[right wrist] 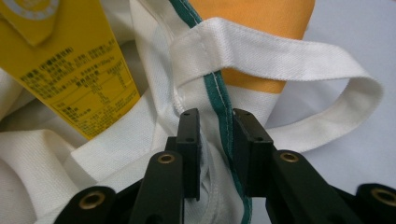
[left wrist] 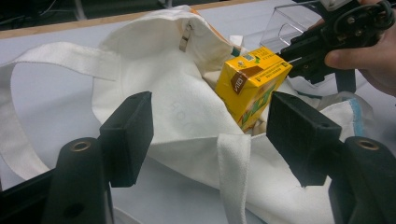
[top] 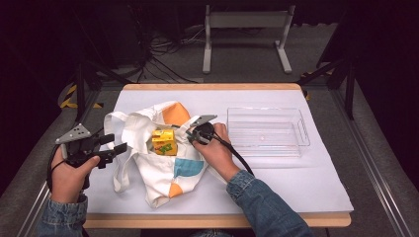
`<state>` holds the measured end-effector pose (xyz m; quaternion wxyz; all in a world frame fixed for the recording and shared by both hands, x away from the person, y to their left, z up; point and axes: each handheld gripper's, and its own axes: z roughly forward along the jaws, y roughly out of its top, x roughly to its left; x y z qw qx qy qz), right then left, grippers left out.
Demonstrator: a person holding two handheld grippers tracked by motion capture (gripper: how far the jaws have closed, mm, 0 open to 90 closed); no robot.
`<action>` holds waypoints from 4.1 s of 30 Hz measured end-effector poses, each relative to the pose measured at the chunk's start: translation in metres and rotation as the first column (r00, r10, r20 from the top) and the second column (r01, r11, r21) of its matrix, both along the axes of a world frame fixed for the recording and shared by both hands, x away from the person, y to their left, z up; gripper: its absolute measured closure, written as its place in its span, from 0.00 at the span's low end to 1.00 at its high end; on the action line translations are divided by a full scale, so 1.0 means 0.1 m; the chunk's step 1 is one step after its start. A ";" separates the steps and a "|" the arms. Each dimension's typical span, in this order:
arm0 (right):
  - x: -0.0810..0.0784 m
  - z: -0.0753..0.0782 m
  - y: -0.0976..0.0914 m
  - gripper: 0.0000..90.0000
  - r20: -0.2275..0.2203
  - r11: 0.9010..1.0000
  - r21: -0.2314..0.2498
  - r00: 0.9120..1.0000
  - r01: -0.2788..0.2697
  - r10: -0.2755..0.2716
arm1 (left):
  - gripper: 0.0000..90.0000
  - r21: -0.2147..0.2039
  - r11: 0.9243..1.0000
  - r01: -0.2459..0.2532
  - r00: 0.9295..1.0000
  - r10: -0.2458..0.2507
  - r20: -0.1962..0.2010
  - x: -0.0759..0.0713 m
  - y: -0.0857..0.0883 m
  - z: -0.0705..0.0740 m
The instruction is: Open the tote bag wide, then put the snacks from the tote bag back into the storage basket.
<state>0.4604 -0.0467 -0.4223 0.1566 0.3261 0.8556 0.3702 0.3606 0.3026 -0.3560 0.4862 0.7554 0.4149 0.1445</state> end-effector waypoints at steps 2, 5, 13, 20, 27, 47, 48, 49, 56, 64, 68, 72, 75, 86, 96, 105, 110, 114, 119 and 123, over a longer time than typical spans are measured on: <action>0.01 -0.03 0.00 0.82 -0.014 1.000 -0.009 1.000 0.002 -0.002 | 0.37 0.004 1.000 0.002 1.000 -0.002 0.001 0.00 0.00 0.00; 0.01 -0.07 0.00 0.82 -0.022 1.000 -0.009 1.000 0.003 -0.003 | 0.37 0.002 1.000 0.002 1.000 -0.002 0.002 0.00 0.00 0.00; 0.02 -0.02 -0.05 0.74 -0.012 1.000 0.024 1.000 0.014 -0.014 | 0.35 -0.002 1.000 -0.002 1.000 0.002 -0.007 0.01 0.01 -0.01; 0.01 0.11 -0.13 0.57 0.012 0.995 0.092 0.999 0.033 -0.034 | 0.34 -0.009 1.000 -0.006 1.000 0.006 -0.003 0.03 0.01 0.00; -0.04 0.30 -0.24 0.45 0.057 0.989 0.147 0.998 0.029 -0.038 | 0.34 -0.015 1.000 0.009 1.000 -0.009 0.004 0.10 -0.02 0.02; -0.23 0.80 -0.48 0.41 0.070 0.955 0.261 0.989 -0.144 0.130 | 0.34 -0.022 1.000 0.020 1.000 -0.020 0.004 0.15 -0.04 0.04; -0.23 0.82 -0.47 0.40 0.077 0.948 0.269 0.985 -0.168 0.152 | 0.34 -0.022 1.000 0.021 1.000 -0.021 0.004 0.15 -0.04 0.04; -0.24 0.83 -0.47 0.40 0.081 0.945 0.273 0.983 -0.179 0.163 | 0.34 -0.020 1.000 0.022 1.000 -0.022 0.003 0.15 -0.04 0.05; -0.27 0.89 -0.40 0.36 0.118 0.911 0.288 0.955 -0.296 0.273 | 0.34 -0.022 1.000 0.021 1.000 -0.020 0.006 0.14 -0.04 0.05; -0.22 0.89 -0.30 0.32 0.125 0.869 0.323 0.927 -0.374 0.353 | 0.34 -0.021 1.000 0.021 1.000 -0.020 0.010 0.13 -0.03 0.05; -0.17 0.87 -0.21 0.31 0.151 0.867 0.300 0.917 -0.398 0.369 | 0.33 -0.017 1.000 0.021 1.000 -0.021 0.012 0.13 -0.03 0.05; -0.13 0.84 -0.14 0.30 0.152 0.862 0.301 0.913 -0.409 0.380 | 0.32 -0.018 1.000 0.017 1.000 -0.017 0.011 0.13 -0.03 0.05; -0.08 0.77 -0.03 0.28 0.133 0.868 0.290 0.915 -0.404 0.381 | 0.32 -0.019 1.000 0.015 1.000 -0.015 0.014 0.13 -0.03 0.05; 0.03 0.52 0.20 0.24 0.099 0.871 0.276 0.914 -0.406 0.394 | 0.31 -0.019 1.000 0.015 1.000 -0.015 0.016 0.14 -0.02 0.05; 0.01 0.36 0.38 0.24 0.103 0.867 0.295 0.916 -0.401 0.389 | 0.31 -0.020 1.000 0.019 1.000 -0.018 0.014 0.14 -0.03 0.05; 0.03 0.18 0.40 0.24 0.085 0.876 0.294 0.923 -0.382 0.374 | 0.31 -0.020 1.000 0.018 1.000 -0.018 0.012 0.14 -0.03 0.05; 0.04 0.09 0.40 0.24 0.084 0.873 0.309 0.926 -0.376 0.369 | 0.31 -0.017 1.000 0.020 1.000 -0.020 0.013 0.14 -0.04 0.04; 0.05 0.06 0.40 0.25 0.084 0.872 0.314 0.926 -0.376 0.369 | 0.31 -0.017 1.000 0.018 1.000 -0.018 0.012 0.14 -0.04 0.04; 0.05 0.03 0.42 0.26 0.079 0.872 0.302 0.922 -0.385 0.380 | 0.31 -0.017 1.000 0.022 1.000 -0.022 0.008 0.14 -0.04 0.04; 0.04 0.02 0.44 0.28 0.079 0.873 0.289 0.919 -0.392 0.387 | 0.31 -0.016 1.000 0.022 1.000 -0.021 0.008 0.14 -0.04 0.04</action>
